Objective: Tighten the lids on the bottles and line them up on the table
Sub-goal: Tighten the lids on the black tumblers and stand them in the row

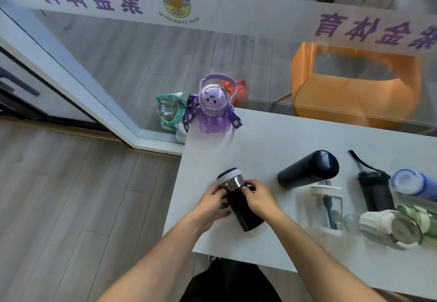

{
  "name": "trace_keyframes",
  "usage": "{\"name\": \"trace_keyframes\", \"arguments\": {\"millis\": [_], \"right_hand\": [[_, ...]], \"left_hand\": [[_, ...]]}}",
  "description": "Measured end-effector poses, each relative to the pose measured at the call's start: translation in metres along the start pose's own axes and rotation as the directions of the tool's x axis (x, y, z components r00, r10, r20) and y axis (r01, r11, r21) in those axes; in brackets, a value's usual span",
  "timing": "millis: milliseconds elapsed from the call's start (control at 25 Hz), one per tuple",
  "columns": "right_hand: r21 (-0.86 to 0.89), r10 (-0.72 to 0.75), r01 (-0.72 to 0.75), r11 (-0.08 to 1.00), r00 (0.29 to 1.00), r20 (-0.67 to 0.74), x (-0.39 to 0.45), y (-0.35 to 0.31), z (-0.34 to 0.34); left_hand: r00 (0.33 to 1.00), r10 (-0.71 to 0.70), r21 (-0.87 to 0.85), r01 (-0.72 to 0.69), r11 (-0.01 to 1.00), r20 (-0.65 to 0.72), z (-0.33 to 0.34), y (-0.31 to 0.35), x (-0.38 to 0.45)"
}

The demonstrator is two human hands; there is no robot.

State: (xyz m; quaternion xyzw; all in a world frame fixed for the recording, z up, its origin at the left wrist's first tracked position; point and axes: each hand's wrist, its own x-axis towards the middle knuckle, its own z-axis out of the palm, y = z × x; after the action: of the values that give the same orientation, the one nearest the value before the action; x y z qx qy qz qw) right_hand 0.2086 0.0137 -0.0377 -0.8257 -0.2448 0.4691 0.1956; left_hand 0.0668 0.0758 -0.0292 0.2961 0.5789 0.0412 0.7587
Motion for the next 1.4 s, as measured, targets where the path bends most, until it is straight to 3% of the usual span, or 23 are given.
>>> {"name": "trace_keyframes", "arguments": {"millis": [200, 440, 640, 1000, 1400], "right_hand": [[0.117, -0.05, 0.058, 0.991, 0.996, -0.074, -0.015, -0.008, 0.005], [0.324, -0.128, 0.199, 0.925, 0.965, -0.228, -0.044, -0.029, -0.012], [0.356, -0.12, 0.175, 0.918, 0.978, -0.173, -0.062, -0.023, -0.017], [0.267, -0.159, 0.207, 0.941, 0.969, -0.19, -0.065, -0.03, -0.038], [0.065, -0.259, 0.269, 0.961, 0.956, -0.135, 0.003, -0.103, -0.143]], "left_hand": [[0.997, 0.078, -0.055, -0.079, 0.995, -0.019, 0.002, 0.0, -0.015], [0.924, 0.379, -0.017, -0.38, 0.925, -0.039, -0.004, 0.018, -0.048], [0.894, 0.445, 0.059, -0.442, 0.895, -0.052, -0.005, 0.01, -0.064], [0.874, 0.479, 0.099, -0.47, 0.877, -0.087, 0.011, 0.003, -0.069], [0.801, 0.591, 0.067, -0.588, 0.806, -0.089, 0.071, 0.111, -0.04]]}}
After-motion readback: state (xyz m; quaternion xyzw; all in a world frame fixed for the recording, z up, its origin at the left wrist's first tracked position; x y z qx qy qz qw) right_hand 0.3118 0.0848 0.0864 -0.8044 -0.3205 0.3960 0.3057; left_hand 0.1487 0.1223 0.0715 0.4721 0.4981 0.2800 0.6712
